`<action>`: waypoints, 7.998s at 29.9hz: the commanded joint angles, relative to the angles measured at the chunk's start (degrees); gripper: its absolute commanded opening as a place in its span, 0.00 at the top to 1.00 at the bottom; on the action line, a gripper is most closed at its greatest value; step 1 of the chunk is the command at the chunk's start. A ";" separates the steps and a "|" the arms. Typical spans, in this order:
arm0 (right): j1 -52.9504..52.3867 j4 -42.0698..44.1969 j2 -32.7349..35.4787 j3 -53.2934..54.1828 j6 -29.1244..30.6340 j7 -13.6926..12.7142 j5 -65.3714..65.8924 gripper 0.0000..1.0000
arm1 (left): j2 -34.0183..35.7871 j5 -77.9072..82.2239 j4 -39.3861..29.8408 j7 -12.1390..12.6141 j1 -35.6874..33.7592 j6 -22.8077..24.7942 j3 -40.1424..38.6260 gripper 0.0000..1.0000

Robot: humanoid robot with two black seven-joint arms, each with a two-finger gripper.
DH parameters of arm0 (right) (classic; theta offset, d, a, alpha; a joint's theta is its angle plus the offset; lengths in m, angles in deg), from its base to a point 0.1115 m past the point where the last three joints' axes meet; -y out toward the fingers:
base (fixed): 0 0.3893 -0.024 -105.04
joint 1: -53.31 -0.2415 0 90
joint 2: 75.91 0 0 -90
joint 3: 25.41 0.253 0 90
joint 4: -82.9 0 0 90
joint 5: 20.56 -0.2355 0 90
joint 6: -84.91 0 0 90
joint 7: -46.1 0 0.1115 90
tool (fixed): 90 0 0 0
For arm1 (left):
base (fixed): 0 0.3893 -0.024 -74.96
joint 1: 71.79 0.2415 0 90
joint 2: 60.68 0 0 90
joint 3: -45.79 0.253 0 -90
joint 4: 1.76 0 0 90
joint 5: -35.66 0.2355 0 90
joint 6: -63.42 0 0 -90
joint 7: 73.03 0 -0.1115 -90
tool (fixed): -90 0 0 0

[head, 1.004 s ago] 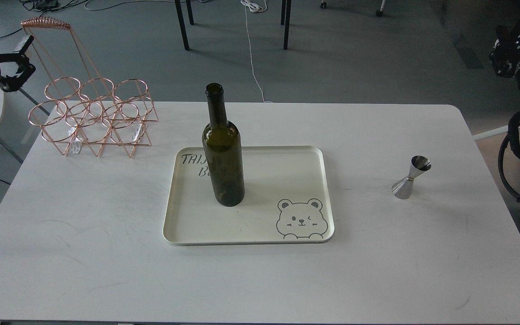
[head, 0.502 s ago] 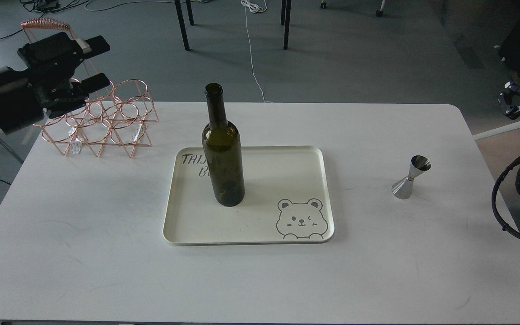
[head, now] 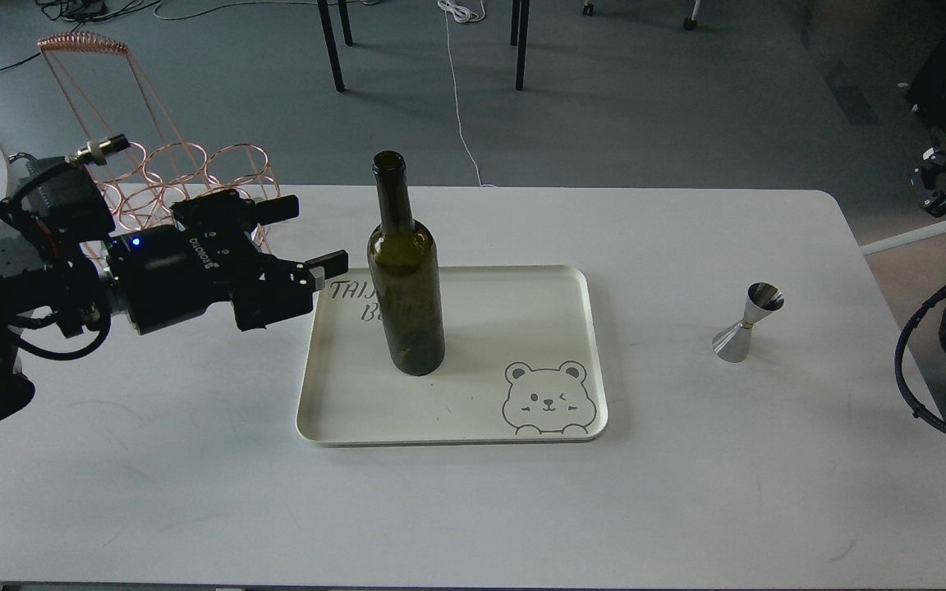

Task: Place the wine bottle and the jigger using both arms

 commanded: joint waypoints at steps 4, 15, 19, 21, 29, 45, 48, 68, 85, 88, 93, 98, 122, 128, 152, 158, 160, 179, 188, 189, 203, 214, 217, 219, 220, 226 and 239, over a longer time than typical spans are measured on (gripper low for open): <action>-0.09 -0.01 0.09 0.09 0.00 0.00 0.00 0.02 | -6.26 1.03 3.25 0.41 -0.44 -2.06 -0.31 0.02; -0.09 -0.01 0.62 -0.18 0.00 0.00 0.09 0.02 | -11.35 0.76 6.86 0.33 -1.76 -2.93 -0.66 0.11; 0.00 -0.01 0.62 -0.18 0.00 0.00 0.09 0.02 | -12.94 0.76 9.67 0.50 -2.72 -2.94 -0.57 0.13; 0.00 -0.01 0.62 -0.35 0.00 0.00 0.09 0.02 | -14.08 0.59 10.37 0.50 -3.25 -2.94 -0.66 0.13; 0.09 -0.10 0.53 -0.18 0.00 0.00 0.09 0.02 | -14.87 0.67 12.04 0.24 -4.30 -2.85 -0.31 0.22; 0.26 0.08 0.09 -0.18 0.00 0.00 0.09 0.02 | -14.52 1.11 12.13 -3.98 -4.39 -2.85 0.05 0.69; 0.26 0.08 0.09 -0.27 0.00 0.00 0.09 0.02 | -14.35 1.11 12.13 -3.98 -4.39 -2.76 -0.04 0.77; 0.09 0.17 0.71 -0.44 0.00 0.00 0.27 0.02 | 2.52 -11.02 9.58 -6.09 -17.39 3.13 -2.77 0.91; -0.26 0.08 0.71 -0.53 0.00 0.00 0.44 0.02 | 1.30 -10.93 34.18 -7.02 -20.74 3.13 -1.98 0.92; -0.35 0.08 0.71 -0.62 0.00 0.00 0.53 0.02 | -0.28 -10.66 35.95 -7.02 -20.39 3.13 -1.89 0.92; -0.35 0.08 0.71 -0.71 0.00 0.00 0.44 0.02 | -0.55 -10.93 36.04 -7.02 -19.51 3.13 -1.89 0.92; -0.35 0.08 0.80 -0.71 0.00 0.00 0.53 0.02 | -1.78 -10.93 36.13 -7.02 -19.51 2.95 -1.89 0.92; 0.35 0.17 0.71 -0.79 0.00 0.00 0.53 0.02 | -5.38 -10.31 41.40 -7.02 -18.28 2.78 -1.80 0.92; 0.35 0.17 0.62 -0.79 0.00 0.00 0.53 0.02 | -6.17 -10.31 42.37 -7.02 -18.28 2.69 -1.80 0.92; 0.53 0.17 0.71 -0.79 0.00 0.00 0.53 0.02 | -8.46 -10.49 42.72 -7.02 -11.86 0.84 -1.80 0.82; 0.53 0.17 0.80 -0.71 0.00 0.00 0.53 0.02 | -9.25 -10.93 42.72 -7.02 -11.86 0.84 -1.89 0.69; 0.53 0.17 0.80 -0.71 0.00 0.00 0.53 0.02 | -9.25 -11.10 42.72 -7.02 -11.95 0.58 -1.98 0.56; 0.97 0.17 0.80 -0.71 0.00 0.00 0.53 0.02 | -10.22 -11.19 43.51 -7.02 -11.86 -1.18 -1.89 0.21; 0.97 0.17 0.80 -0.71 0.00 0.00 0.53 0.02 | -11.62 -11.01 46.24 -7.02 -11.42 -1.88 -1.19 0.72; 0.97 0.17 0.80 -0.71 0.00 0.00 0.53 0.02 | -11.62 -11.10 46.24 -7.02 -11.51 -1.88 -1.01 0.73; 0.97 0.17 0.80 -0.71 0.00 0.00 0.53 0.02 | -11.97 -11.28 46.94 -7.02 -11.51 -2.06 -1.01 0.36; 0.97 0.17 0.80 -0.71 0.00 0.00 0.53 0.02 | -12.94 -13.11 48.08 -7.02 -11.86 -2.14 -1.54 0.13; 0.97 0.17 0.80 -0.71 0.00 0.00 0.53 0.02 | -12.59 -19.08 48.17 -7.02 -12.30 -1.97 -1.54 0.07; 1.05 0.25 0.80 -0.71 0.00 0.00 0.53 0.02 | -12.24 -23.73 48.26 -7.02 -12.39 -1.71 -1.36 0.05; 1.05 0.17 0.80 -0.71 0.00 0.00 0.53 0.02 | -12.15 -25.59 48.17 -7.02 -12.57 -1.62 -1.27 0.04; 1.32 0.26 1.15 -0.62 0.00 0.00 0.53 0.02 | -6.45 -35.78 47.99 -7.02 -14.23 -1.44 -1.63 0.02; -1.49 3.60 1.06 -0.09 0.00 0.00 0.53 0.02 | -4.33 -76.79 49.84 -7.02 -16.26 3.39 -2.06 0.02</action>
